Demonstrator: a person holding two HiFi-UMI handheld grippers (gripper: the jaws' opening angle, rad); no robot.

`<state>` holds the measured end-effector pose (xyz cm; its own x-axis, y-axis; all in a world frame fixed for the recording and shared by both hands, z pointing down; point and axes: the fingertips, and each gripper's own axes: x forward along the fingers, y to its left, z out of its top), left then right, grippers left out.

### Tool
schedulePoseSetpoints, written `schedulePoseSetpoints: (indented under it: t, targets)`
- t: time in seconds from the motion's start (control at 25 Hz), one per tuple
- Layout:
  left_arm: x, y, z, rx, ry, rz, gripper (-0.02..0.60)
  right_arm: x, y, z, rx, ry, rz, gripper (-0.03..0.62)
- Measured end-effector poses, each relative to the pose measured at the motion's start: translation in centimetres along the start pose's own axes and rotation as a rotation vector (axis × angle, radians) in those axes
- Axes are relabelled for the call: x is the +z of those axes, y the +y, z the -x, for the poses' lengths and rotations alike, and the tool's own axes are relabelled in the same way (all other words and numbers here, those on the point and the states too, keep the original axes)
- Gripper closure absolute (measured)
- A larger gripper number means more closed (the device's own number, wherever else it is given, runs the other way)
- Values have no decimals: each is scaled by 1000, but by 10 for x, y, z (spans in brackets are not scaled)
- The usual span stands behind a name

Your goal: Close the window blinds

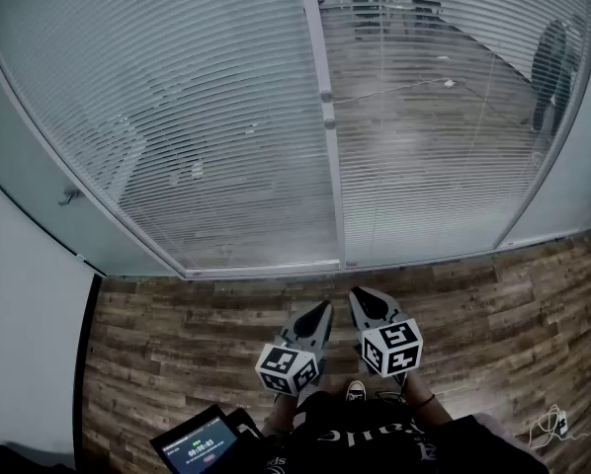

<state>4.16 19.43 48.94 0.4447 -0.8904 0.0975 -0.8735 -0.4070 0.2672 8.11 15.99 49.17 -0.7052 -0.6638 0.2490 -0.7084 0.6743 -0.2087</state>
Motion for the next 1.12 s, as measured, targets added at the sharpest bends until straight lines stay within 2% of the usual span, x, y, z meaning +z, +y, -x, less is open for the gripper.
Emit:
schedulePoseSetpoints:
  t: [0.16, 0.4, 0.72, 0.92, 1.12]
  targets:
    - [11, 32, -34, 35, 9, -10, 577, 10, -27, -25, 7, -6, -16, 560]
    - [34, 70, -89, 2, 25, -49, 577, 24, -69, -66, -34, -3, -38, 560]
    - [51, 132, -161, -91, 21, -51, 577, 48, -117, -142, -121, -8, -25, 560]
    - [80, 192, -221, -162, 33, -30, 577, 86, -143, -215, -179, -18, -5, 559]
    - [110, 252, -260, -206, 19, -21, 577, 124, -164, -282, -252, -28, 72, 559]
